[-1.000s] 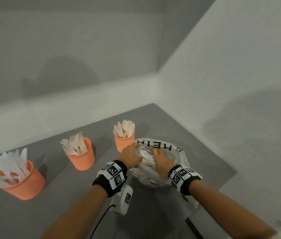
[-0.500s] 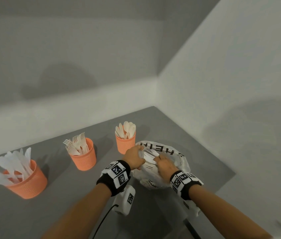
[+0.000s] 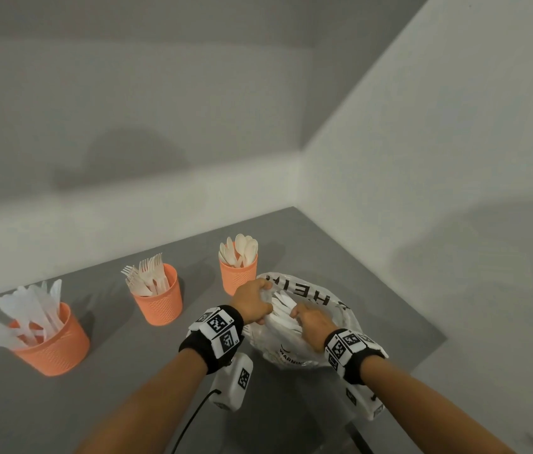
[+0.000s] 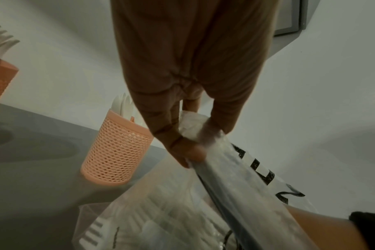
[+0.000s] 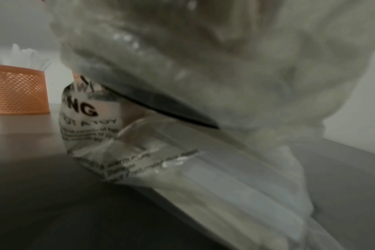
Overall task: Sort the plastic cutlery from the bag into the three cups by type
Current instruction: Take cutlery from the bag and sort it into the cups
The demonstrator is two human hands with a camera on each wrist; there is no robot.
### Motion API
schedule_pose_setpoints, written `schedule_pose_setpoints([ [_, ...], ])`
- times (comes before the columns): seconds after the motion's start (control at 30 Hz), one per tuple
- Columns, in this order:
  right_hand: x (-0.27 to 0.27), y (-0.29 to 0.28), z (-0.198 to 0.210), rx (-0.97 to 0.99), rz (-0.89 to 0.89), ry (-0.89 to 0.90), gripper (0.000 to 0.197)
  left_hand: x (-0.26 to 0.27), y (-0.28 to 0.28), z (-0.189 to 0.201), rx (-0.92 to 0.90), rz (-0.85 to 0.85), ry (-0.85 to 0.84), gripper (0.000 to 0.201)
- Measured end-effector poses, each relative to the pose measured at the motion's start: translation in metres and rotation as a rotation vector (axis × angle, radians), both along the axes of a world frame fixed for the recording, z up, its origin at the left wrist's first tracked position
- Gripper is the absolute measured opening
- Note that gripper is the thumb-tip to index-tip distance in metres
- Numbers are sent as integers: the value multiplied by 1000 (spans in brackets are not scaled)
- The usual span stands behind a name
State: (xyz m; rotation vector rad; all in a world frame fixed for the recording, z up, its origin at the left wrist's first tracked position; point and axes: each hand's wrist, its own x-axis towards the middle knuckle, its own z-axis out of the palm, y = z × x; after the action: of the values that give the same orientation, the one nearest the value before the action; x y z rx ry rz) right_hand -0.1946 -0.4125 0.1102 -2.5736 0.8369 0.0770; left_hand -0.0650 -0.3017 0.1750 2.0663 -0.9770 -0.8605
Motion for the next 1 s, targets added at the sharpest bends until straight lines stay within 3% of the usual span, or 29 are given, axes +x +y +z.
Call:
schedule_pose_setpoints([
  [0.33, -3, -1, -5, -113, 55, 31, 39, 1, -2, 2, 52, -32, -21, 52],
  [0.57, -7, 4, -5, -76, 87, -4, 42, 4, 0, 0, 97, -41, 13, 52],
  [0.7, -6, 3, 1, -22, 14, 0, 43, 5, 1, 1, 98, -43, 22, 50],
  [1.0, -13, -12, 13, 112, -62, 186, 30, 6, 3, 6, 75, -53, 25, 47],
])
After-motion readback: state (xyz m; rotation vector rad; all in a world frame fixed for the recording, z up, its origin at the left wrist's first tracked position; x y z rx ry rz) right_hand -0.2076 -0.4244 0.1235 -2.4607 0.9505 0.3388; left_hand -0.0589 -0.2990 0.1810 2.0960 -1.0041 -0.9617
